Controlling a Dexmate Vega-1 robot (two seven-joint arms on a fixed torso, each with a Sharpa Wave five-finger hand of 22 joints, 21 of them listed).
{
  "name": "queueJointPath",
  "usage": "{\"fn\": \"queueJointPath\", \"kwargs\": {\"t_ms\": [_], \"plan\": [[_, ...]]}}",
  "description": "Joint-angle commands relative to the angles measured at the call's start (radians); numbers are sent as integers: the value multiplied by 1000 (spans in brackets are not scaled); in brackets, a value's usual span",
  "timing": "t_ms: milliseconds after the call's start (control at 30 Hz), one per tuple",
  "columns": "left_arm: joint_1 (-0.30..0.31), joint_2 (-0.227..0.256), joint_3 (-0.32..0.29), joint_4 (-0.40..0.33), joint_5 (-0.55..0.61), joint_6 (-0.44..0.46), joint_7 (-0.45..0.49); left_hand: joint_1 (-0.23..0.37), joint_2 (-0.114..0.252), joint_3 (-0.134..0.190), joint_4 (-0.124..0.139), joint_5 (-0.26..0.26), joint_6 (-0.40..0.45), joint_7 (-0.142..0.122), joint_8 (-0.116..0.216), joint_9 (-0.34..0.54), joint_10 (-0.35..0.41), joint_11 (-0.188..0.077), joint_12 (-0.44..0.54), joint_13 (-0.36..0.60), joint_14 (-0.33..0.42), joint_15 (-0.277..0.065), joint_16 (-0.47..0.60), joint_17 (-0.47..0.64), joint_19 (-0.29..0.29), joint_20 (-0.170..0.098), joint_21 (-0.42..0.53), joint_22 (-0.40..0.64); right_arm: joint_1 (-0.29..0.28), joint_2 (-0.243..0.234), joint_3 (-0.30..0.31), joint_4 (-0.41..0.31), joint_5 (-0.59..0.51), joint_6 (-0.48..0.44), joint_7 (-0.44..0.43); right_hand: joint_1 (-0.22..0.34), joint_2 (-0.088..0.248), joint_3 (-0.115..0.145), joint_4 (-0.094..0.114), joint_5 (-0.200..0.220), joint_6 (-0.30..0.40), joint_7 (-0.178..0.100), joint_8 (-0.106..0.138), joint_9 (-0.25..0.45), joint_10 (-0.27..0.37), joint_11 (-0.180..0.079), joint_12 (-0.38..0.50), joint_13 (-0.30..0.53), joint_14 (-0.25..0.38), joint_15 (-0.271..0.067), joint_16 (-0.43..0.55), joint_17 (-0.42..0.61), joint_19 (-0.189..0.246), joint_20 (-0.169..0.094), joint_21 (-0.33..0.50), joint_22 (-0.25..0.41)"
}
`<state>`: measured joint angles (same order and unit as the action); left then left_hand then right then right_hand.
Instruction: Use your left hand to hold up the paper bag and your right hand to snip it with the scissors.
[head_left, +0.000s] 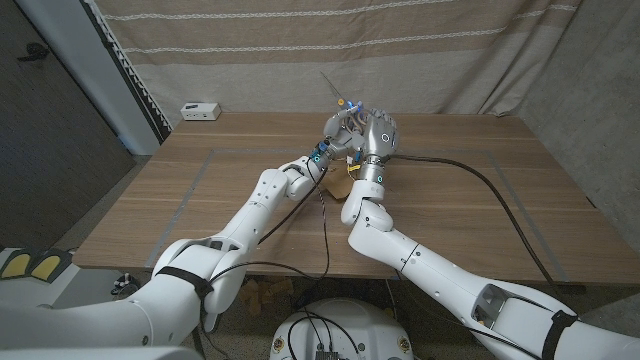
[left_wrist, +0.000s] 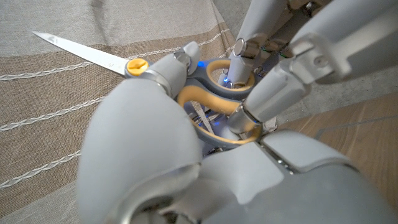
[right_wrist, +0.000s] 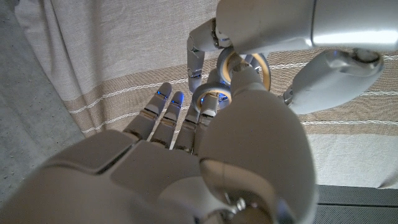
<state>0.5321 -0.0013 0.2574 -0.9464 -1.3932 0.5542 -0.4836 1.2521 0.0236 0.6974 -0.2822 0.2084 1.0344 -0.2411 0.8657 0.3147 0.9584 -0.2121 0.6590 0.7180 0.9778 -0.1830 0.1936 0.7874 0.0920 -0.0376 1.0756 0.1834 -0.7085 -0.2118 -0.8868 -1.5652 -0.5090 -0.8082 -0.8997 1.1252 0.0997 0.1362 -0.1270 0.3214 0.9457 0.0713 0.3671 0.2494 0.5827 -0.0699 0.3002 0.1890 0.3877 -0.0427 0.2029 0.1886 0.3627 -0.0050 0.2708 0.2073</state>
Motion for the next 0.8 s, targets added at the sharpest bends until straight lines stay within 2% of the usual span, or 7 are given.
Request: {"fn": "queueJointPath", "kwargs": {"t_ms": [33, 100, 233, 367, 433, 600, 800], "plan": [[-20, -14, 41, 51, 9, 58, -178, 76, 21, 57, 97, 7, 144, 152, 57, 239, -6, -1, -50, -80, 34, -55, -11, -54, -17, -108, 19, 1, 2, -1, 5, 6, 7, 11, -7, 21, 34, 4, 5, -7, 110, -28, 14, 8, 26, -24, -2, 5, 2, -87, -6, 2, -6, -2, 3, 2], [-23, -15, 40, 58, 10, 63, -186, 85, -12, 57, 97, 9, 130, 143, 32, 191, -7, 0, -72, -114, 30, -55, -9, -75, -21, -99, 21, -2, 2, 0, 6, 7, 9, 12, -8, 20, 34, 4, 5, -9, 109, -28, 15, 10, 25, -23, -2, 5, 2, -87, -6, 2, -6, -2, 3, 2], [-24, -15, 47, 63, 24, 59, -224, 62, -114, 96, 117, -21, 57, 66, -52, 45, -63, 5, -169, -215, -61, -56, -20, -167, -6, -78, -10, -8, 3, 0, 7, 10, 11, 13, -9, 19, 35, 6, 5, -13, 106, -28, 17, 14, 24, -22, -4, 6, 2, -87, -7, 1, -6, -3, 3, 2], [-33, -20, 54, 87, 44, 36, -273, -135, -183, 237, 112, -30, -96, 31, -95, -51, -162, 2, -308, -248, -223, -53, 4, -328, 60, -130, -185, -9, 5, 4, 10, 14, 14, 14, -14, 19, 35, 7, 5, -17, 104, -28, 20, 18, 24, -22, -5, 6, 3, -88, -8, 1, -7, -5, 3, 3], [-41, -23, 57, 105, 56, 21, -301, -161, -187, 242, 110, -28, -136, 31, -101, -63, -189, 2, -340, -242, -267, -52, 7, -355, 73, -133, -238, -9, 5, 2, 10, 13, 15, 16, -12, 20, 35, 9, 4, -20, 103, -28, 22, 20, 24, -22, -6, 6, 3, -89, -9, 1, -7, -5, 3, 3], [-59, -32, 61, 149, 84, -14, -373, -334, -203, 242, 109, -14, -352, 23, -265, -109, -316, -1, -440, -250, -468, -38, 6, -485, 79, -117, -401, -6, 8, 3, 13, 17, 17, 16, -18, 20, 36, 10, 4, -24, 101, -28, 25, 25, 25, -21, -7, 6, 2, -90, -9, 1, -8, -5, 4, 3], [-75, -43, 58, 193, 107, -46, -443, -503, -216, 157, 112, 1, -452, 21, -397, -113, -432, -2, -459, -286, -591, -26, 2, -546, 70, -85, -507, -6, 11, 7, 16, 21, 20, 14, -23, 22, 37, 11, 3, -28, 98, -26, 27, 29, 25, -21, -8, 7, 4, -91, -8, 1, -9, -5, 4, 3]]}}
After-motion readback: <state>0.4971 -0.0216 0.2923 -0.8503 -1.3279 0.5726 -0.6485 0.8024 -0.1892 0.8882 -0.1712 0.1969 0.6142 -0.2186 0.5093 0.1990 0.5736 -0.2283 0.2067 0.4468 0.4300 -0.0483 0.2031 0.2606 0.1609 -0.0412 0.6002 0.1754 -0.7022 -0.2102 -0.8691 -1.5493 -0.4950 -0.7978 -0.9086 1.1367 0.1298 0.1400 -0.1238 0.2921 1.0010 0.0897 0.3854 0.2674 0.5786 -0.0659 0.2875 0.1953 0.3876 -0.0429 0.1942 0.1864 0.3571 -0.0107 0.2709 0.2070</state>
